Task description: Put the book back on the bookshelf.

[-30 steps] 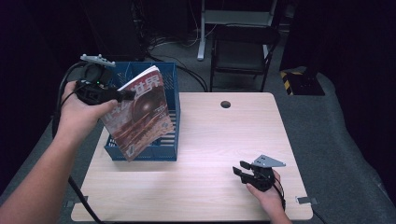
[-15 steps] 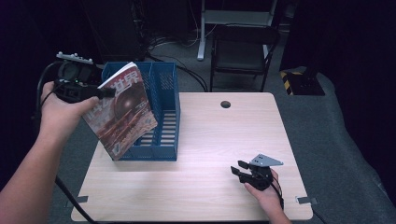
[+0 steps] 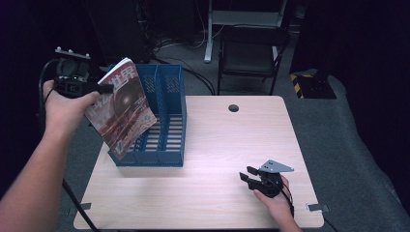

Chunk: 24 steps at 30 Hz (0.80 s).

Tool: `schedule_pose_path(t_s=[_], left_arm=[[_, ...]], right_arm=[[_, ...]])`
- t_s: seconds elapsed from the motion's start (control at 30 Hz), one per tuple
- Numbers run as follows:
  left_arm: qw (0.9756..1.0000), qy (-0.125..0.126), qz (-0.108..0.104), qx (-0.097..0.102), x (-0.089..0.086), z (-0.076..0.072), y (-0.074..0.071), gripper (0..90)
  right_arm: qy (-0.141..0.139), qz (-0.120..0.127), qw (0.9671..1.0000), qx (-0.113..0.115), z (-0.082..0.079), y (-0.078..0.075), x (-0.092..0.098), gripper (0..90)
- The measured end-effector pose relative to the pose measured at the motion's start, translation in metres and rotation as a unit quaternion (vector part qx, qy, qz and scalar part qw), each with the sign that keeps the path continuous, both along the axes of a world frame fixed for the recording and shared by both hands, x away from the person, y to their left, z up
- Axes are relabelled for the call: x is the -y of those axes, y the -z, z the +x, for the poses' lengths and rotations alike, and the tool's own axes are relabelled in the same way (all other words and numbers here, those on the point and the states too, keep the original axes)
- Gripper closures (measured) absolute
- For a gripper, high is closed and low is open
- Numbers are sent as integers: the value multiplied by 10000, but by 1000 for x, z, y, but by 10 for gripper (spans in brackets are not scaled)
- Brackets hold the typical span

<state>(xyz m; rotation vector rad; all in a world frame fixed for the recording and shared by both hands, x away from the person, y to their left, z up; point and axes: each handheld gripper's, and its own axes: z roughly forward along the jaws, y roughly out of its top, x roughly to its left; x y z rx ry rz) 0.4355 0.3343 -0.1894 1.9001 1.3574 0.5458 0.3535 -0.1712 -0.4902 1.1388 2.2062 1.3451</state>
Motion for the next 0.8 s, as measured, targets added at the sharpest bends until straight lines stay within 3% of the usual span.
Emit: schedule_pose_path(t_s=[0.3,0.43,0.6,0.8], left_arm=[[9999,-158,-41,-52,8,17,5,842],[9997,-236,12,21,13,22,7,842],[9995,-303,57,-25,16,29,9,842],[9988,-487,-51,-38,16,39,14,841]], right_arm=[[27,-17,10000,0,0,0,1,562],[23,4,10000,6,0,0,1,562],[18,-4,10000,11,0,0,0,562],[-27,-5,10000,-17,0,0,0,562]])
